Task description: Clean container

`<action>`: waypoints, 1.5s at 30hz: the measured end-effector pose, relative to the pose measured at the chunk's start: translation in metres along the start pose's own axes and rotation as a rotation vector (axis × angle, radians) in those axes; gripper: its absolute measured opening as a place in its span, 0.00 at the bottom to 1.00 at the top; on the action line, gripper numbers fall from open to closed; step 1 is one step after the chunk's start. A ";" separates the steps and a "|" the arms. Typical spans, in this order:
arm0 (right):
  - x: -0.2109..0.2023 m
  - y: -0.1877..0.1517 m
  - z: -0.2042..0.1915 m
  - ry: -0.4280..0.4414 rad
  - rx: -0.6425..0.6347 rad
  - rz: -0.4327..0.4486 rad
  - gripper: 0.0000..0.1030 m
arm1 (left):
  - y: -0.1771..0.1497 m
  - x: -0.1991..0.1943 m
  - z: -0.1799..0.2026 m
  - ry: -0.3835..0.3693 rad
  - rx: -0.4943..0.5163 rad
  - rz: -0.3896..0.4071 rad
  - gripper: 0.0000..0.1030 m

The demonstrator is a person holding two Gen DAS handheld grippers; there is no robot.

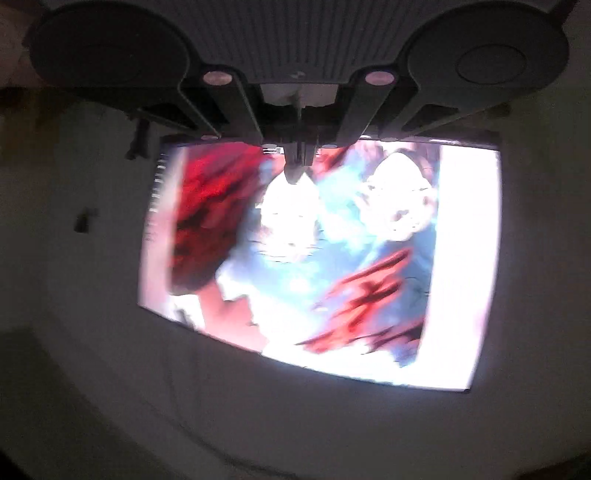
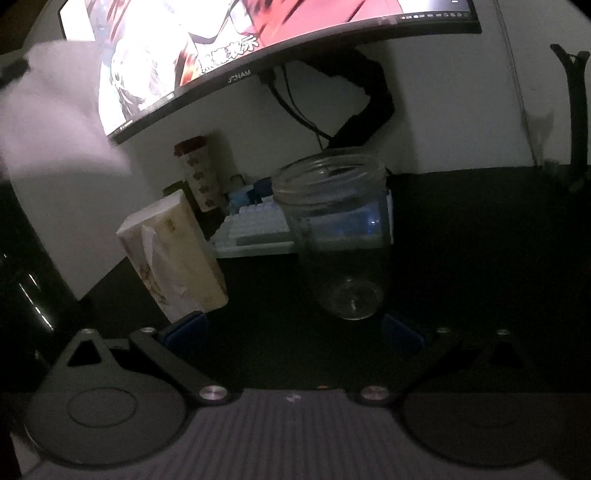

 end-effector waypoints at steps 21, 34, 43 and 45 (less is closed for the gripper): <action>0.070 0.021 -0.111 0.181 -0.420 0.140 0.90 | -0.082 -0.064 -0.007 -0.179 -0.027 -0.106 0.01; 0.146 0.038 -0.140 0.226 -0.488 0.030 0.39 | -0.106 -0.064 -0.048 -0.023 -0.045 -0.112 0.01; 0.184 0.077 -0.193 0.238 -0.543 0.043 0.32 | -0.116 -0.065 -0.071 0.013 -0.072 -0.119 0.01; 0.199 0.089 -0.209 0.228 -0.544 0.030 0.32 | -0.117 -0.067 -0.077 0.018 -0.080 -0.114 0.01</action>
Point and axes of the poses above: each gripper's, at about its wrist camera, not at the fingertips, and x roughly the way its jaws point, z to its right, y to its top, the point moved 6 cm from there along x, roughly the way its jaws point, and after that the axes turned 3 degrees about x, right-handed, at the moved point
